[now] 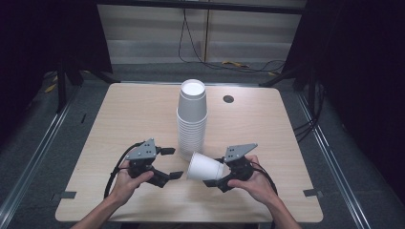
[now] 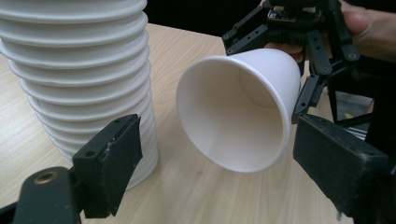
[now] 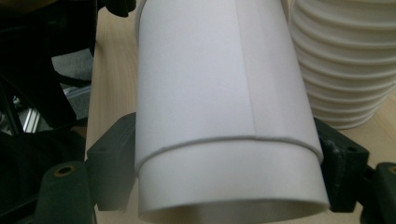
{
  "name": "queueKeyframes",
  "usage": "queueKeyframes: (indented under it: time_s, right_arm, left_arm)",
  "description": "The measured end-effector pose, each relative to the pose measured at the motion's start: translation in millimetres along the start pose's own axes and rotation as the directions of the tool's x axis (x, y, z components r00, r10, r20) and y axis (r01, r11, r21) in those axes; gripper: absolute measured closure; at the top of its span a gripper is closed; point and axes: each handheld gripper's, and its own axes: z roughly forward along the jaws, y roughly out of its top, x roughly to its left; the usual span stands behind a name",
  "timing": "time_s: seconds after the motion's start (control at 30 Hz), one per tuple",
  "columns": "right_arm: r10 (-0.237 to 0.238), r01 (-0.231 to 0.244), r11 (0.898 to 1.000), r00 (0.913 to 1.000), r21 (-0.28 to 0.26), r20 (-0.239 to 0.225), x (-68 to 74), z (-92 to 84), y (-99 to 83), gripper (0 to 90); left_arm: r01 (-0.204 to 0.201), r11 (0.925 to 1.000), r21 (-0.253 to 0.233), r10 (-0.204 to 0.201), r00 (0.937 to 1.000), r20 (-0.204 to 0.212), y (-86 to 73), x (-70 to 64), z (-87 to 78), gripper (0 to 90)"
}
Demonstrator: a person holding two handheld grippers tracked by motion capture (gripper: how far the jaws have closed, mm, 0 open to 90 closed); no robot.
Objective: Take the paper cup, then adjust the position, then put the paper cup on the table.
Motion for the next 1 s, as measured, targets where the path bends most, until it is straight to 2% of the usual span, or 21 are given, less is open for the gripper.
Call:
queueKeyframes:
  time_s: [0.2, 0.43, 0.57, 0.6, 0.67, 0.73, 0.87, 1.0]
  right_arm:
    - [0.032, -0.032, 0.998, 0.9994, -0.06, -0.011, -0.9, 0.0, -3.8, 21.6]
    - [0.03, -0.03, 0.995, 0.9995, -0.09, -0.006, 1.7, -0.2, -5.6, 21.6]
    - [0.036, -0.035, 0.991, 0.9994, -0.131, 0.002, 2.0, 0.0, -6.4, 21.6]
    - [0.045, -0.046, 0.989, 0.9989, -0.138, -0.007, 1.2, -0.2, -6.7, 21.6]
    - [0.057, -0.053, 0.987, 0.9982, -0.153, 0.02, -0.5, -0.1, -7.4, 21.7]
    - [0.071, -0.068, 0.983, 0.9973, -0.173, 0.014, -2.2, -0.1, -8.4, 21.7]
    - [0.06, -0.057, 0.978, 0.9981, -0.2, 0.013, -2.2, 0.6, -8.9, 21.7]
    - [0.029, -0.027, 0.973, 0.9996, -0.229, 0.005, -0.3, 3.7, -8.7, 21.7]
  left_arm:
    - [-0.004, 0.9999, -0.014, 0.004, 1.0, -0.007, 1.5, -2.9, 1.6, 15.3]
    - [-0.002, 0.9996, -0.028, 0.002, 1.0, 0.003, 3.4, -5.1, 1.2, 15.4]
    - [-0.001, 0.9994, -0.033, 0.002, 1.0, 0.008, 4.3, -6.7, 0.4, 15.4]
    - [0.002, 0.9994, -0.035, -0.002, 1.0, 0.009, 4.7, -7.2, 0.2, 15.4]
    - [0.009, 0.9989, -0.045, -0.008, 0.9999, 0.01, 5.7, -7.4, 0.0, 15.4]
    - [0.005, 0.9991, -0.043, -0.005, 0.9999, 0.01, 6.6, -7.3, -0.7, 15.4]
    - [0.007, 0.9985, -0.055, -0.007, 0.9999, 0.008, 8.9, -7.4, -1.9, 15.4]
    - [0.007, 0.9984, -0.056, -0.006, 0.9998, 0.016, 10.4, -7.7, -3.3, 15.3]
